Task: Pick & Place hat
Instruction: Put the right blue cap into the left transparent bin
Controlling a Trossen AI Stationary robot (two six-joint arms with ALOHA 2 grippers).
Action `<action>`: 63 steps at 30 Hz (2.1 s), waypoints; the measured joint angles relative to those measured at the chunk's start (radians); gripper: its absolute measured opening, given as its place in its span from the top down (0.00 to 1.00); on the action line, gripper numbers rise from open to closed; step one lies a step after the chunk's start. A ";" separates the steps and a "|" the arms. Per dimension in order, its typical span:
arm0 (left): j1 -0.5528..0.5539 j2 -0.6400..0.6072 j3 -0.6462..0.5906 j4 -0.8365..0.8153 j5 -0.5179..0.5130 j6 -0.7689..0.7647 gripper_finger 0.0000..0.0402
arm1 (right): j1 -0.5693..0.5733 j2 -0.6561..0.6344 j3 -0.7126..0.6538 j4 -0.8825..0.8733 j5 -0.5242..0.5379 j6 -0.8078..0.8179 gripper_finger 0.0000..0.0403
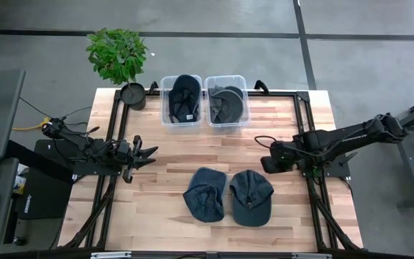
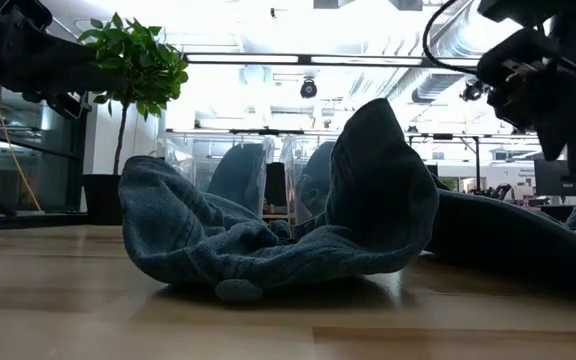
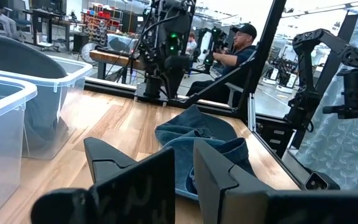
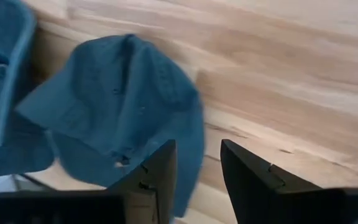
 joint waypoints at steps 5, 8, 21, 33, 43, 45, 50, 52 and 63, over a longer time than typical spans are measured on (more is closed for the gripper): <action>0.000 0.000 0.000 0.000 0.000 0.000 1.00 | 0.004 0.000 0.000 0.065 -0.010 0.054 0.61; 0.000 0.000 0.000 0.000 0.000 0.000 1.00 | 0.004 0.000 0.000 0.085 -0.029 0.073 0.53; 0.000 0.000 0.000 0.000 0.000 0.000 1.00 | 0.091 0.001 0.000 0.171 -0.108 0.287 0.38; 0.000 0.000 0.000 0.000 0.001 0.000 1.00 | 0.169 0.012 0.000 0.170 -0.098 0.442 0.38; 0.000 0.000 0.000 0.000 0.003 0.000 1.00 | 0.209 0.146 0.000 0.215 -0.090 0.464 0.38; 0.000 0.000 0.000 0.000 0.003 0.000 1.00 | 0.209 0.166 0.000 0.220 -0.090 0.468 0.38; 0.000 0.000 0.000 0.000 0.003 0.000 1.00 | 0.209 0.215 0.000 0.240 -0.108 0.459 0.38; 0.000 0.000 0.000 0.000 0.003 0.000 1.00 | 0.209 0.235 0.000 0.262 -0.110 0.449 0.38; 0.000 0.000 0.000 0.000 0.002 0.000 1.00 | 0.209 0.325 0.000 0.335 -0.145 0.413 0.48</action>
